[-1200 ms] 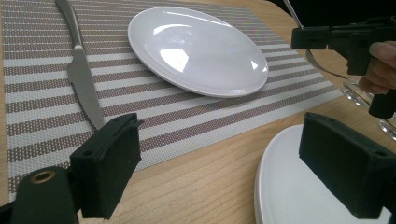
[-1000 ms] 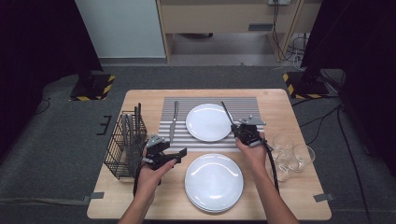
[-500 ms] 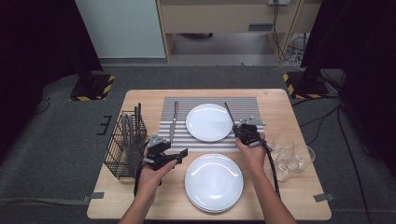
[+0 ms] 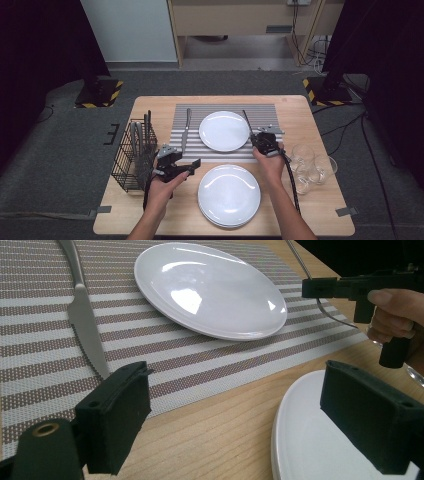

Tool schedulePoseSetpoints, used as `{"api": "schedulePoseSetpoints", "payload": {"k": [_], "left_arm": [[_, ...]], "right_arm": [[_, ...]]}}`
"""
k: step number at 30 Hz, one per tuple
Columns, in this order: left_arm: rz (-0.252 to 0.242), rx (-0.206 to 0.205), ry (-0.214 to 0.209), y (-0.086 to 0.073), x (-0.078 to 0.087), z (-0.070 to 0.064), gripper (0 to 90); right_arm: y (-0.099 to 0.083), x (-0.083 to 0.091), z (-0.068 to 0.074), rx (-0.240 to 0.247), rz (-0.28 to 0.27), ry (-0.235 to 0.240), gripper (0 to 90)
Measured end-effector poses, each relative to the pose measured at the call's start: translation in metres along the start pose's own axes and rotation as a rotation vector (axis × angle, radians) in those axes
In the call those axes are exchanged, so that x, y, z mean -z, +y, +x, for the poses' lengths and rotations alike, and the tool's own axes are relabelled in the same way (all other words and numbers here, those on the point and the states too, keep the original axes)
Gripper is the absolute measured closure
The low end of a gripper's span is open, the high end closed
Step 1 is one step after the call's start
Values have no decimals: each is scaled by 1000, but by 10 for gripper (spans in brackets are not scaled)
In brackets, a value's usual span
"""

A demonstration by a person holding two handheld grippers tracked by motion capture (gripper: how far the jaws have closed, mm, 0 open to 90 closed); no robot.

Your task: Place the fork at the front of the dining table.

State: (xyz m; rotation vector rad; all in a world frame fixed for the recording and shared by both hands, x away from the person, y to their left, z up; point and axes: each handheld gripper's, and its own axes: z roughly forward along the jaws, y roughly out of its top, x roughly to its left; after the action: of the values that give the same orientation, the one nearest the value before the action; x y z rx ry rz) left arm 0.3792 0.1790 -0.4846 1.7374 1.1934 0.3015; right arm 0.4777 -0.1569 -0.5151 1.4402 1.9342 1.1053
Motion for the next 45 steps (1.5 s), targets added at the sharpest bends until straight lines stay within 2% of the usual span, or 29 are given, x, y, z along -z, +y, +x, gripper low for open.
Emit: {"api": "schedulePoseSetpoints", "payload": {"k": [27, 45], "left_arm": [[1, 5, -1, -1, -1, -2, 122], [1, -3, -6, 0, -1, -4, 122]], "right_arm": [[-4, -9, -18, -64, 20, -63, 860], [-7, -15, -26, -87, 45, -94, 860]]}}
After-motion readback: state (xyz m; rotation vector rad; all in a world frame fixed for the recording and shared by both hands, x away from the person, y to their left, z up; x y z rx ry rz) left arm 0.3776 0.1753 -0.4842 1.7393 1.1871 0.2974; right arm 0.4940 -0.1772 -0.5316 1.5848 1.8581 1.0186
